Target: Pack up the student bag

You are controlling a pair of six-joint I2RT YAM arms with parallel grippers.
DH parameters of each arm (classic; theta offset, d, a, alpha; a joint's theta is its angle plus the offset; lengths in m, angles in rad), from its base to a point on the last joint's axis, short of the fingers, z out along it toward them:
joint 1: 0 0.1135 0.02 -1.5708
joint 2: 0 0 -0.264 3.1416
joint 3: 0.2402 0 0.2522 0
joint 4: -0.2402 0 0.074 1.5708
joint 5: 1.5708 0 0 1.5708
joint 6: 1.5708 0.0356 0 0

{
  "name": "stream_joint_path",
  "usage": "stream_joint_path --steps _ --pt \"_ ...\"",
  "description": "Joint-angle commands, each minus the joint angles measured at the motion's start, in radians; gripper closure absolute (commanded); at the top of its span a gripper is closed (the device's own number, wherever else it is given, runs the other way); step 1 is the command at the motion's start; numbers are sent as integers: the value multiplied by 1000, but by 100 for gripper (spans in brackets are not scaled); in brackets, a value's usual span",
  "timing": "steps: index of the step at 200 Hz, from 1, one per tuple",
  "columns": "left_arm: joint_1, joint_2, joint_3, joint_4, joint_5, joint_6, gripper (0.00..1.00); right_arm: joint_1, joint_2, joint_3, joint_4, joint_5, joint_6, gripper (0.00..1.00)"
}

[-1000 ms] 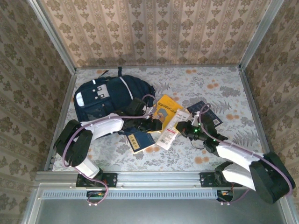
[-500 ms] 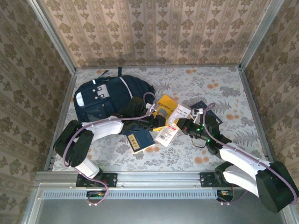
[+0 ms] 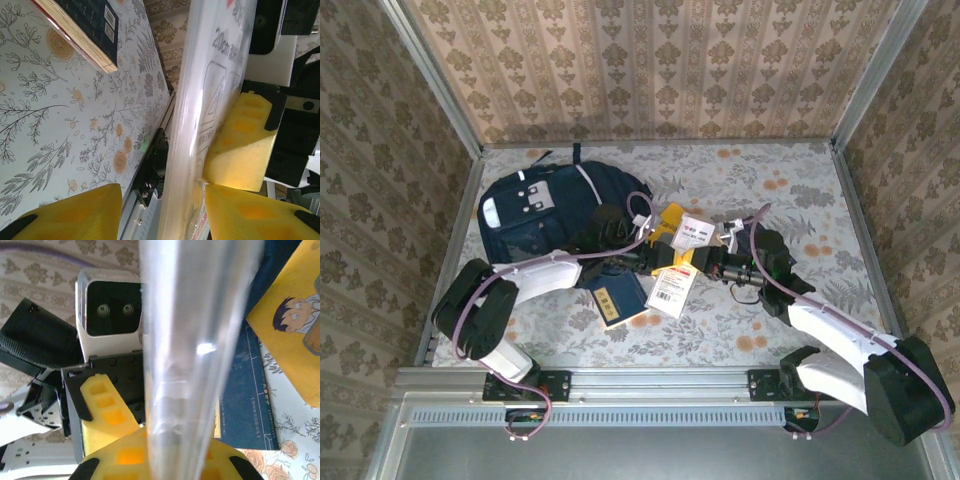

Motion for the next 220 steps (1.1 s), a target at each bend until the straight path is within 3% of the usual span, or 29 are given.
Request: stream_joint_path --steps 1,79,115,151,202,220 --pt "25 -52 -17 109 30 -39 51 4 1 31 -27 -144 -66 100" --pt "67 -63 -28 234 49 -130 53 4 2 26 -53 -199 -113 100" --pt "57 39 -56 504 72 -302 52 6 8 24 7 -229 -84 100" --pt "57 183 -76 891 66 -552 57 12 -2 18 23 -236 -79 100" --pt "-10 211 -30 890 71 -544 64 19 18 9 28 -212 -88 100" --pt "-18 216 -25 889 66 -543 71 18 21 10 27 -201 -91 100"
